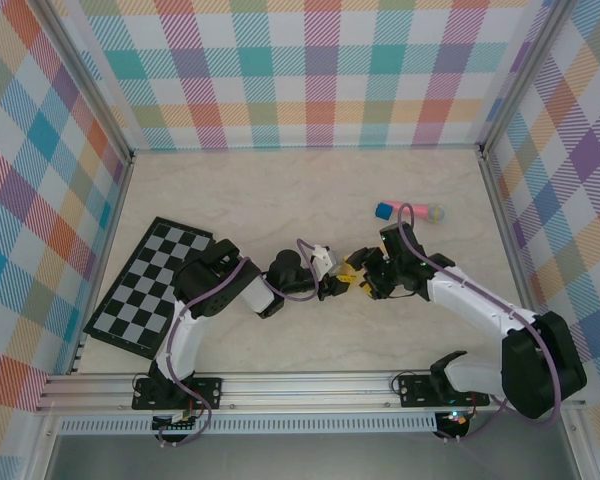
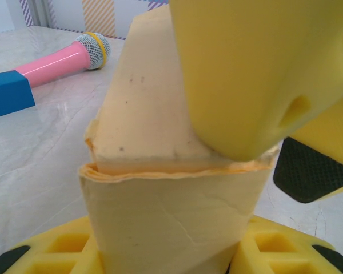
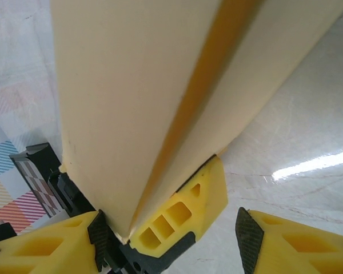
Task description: Fold the paper box
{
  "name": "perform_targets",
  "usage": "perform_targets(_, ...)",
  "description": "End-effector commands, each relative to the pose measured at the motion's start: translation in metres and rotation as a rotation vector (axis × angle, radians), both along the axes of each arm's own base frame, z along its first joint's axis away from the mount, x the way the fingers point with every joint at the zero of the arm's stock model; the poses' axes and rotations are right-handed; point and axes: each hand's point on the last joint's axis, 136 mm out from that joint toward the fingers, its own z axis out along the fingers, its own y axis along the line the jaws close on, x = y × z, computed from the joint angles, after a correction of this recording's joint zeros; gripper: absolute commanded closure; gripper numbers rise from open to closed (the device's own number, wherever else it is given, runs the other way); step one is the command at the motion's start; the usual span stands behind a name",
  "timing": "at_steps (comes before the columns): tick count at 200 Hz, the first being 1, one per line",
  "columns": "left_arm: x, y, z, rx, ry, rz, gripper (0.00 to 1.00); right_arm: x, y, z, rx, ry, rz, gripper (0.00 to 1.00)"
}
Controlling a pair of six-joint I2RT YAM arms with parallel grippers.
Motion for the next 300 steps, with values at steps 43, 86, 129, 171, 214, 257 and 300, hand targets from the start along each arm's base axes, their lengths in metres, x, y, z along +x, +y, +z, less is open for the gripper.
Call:
perform_targets(43,0.001,0.002,-0.007,0.032,0.038,0.011,0.63,-0.018,-0.031,0.003,0.008,0.042,0.018,0.39)
perform_targets(86,0.002,0.001,-0.008,0.033,0.04,0.009,0.63,0.034,-0.096,0.069,-0.025,-0.044,0.028,0.36)
perform_targets(129,0.001,0.001,-0.007,0.035,0.039,0.008,0.63,0.062,-0.114,0.053,0.0,-0.016,0.008,0.37)
perform_targets(171,0.001,0.001,-0.007,0.037,0.037,0.006,0.63,0.053,-0.119,0.019,-0.011,0.052,-0.011,0.41)
perform_targets(214,0.001,0.002,-0.008,0.038,0.038,0.009,0.63,0.041,-0.132,-0.015,-0.041,0.114,-0.03,0.42)
perform_targets(257,0.001,0.003,-0.008,0.04,0.036,0.012,0.63,0.024,-0.143,-0.044,-0.041,0.162,-0.071,0.42)
perform_targets(300,0.0,0.004,0.014,0.018,0.022,0.019,0.63,0.02,-0.133,-0.044,0.101,0.138,-0.062,0.4)
